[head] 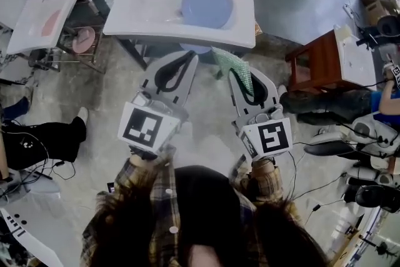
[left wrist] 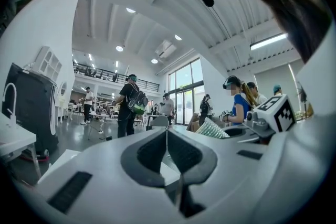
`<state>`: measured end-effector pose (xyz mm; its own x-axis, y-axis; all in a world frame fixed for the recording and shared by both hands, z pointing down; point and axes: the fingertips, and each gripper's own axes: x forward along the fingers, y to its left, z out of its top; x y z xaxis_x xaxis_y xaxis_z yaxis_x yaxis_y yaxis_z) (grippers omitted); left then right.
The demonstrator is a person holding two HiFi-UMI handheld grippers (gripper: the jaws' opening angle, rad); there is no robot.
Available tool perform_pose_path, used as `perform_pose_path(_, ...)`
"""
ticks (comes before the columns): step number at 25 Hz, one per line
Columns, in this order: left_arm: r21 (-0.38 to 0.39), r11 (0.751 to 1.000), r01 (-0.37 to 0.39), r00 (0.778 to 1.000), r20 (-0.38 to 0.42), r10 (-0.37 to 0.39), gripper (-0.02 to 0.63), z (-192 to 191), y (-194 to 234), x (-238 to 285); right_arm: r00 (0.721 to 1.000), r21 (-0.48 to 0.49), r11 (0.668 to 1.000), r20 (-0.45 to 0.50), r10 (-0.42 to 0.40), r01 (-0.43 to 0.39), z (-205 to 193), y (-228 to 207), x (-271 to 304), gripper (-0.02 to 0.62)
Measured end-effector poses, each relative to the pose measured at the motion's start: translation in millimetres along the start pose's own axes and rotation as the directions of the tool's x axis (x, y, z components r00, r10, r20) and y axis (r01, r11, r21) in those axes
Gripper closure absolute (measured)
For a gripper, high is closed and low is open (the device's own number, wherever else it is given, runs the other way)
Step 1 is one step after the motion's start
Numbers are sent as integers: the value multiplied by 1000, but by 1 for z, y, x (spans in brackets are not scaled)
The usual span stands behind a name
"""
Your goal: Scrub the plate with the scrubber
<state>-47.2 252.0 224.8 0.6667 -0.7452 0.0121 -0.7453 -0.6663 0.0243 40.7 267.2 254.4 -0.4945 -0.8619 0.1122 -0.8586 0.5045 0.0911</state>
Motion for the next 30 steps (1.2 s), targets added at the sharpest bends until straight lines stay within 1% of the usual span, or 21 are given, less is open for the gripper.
perform_pose_path(4, -12, 1000, 9, 1000, -4, -9, 586, -4, 15, 16, 1000, 11, 1000, -22, -18, 18, -6, -13, 15, 505)
perform_pose_path(8, -31, 1000, -5, 1000, -17, 4, 586, -12, 30, 35, 999, 29, 999, -46, -28, 29, -16, -32, 32, 505)
perform_pose_path(14, -11, 999, -37, 999, -2, 37, 586, -17, 56, 83, 999, 13, 1000, -35, 0, 0, -22, -75, 77, 505)
perform_pose_path(17, 4, 998, -64, 998, 4, 64, 586, -14, 79, 115, 999, 9, 1000, -24, 29, -29, -20, -99, 112, 505)
perform_pose_path(22, -3, 993, -117, 993, 11, 117, 586, -1, 116, 180, 993, -11, 994, -38, 113, -113, -11, -143, 172, 505)
perform_pose_path(26, 6, 991, -135, 991, -1, 135, 586, 7, 125, 231, 988, 6, 989, -42, 148, -148, -5, -183, 199, 505)
perform_pose_path(30, 12, 988, -154, 988, -6, 154, 586, 17, 133, 268, 981, 13, 981, -35, 193, -192, 5, -215, 222, 505)
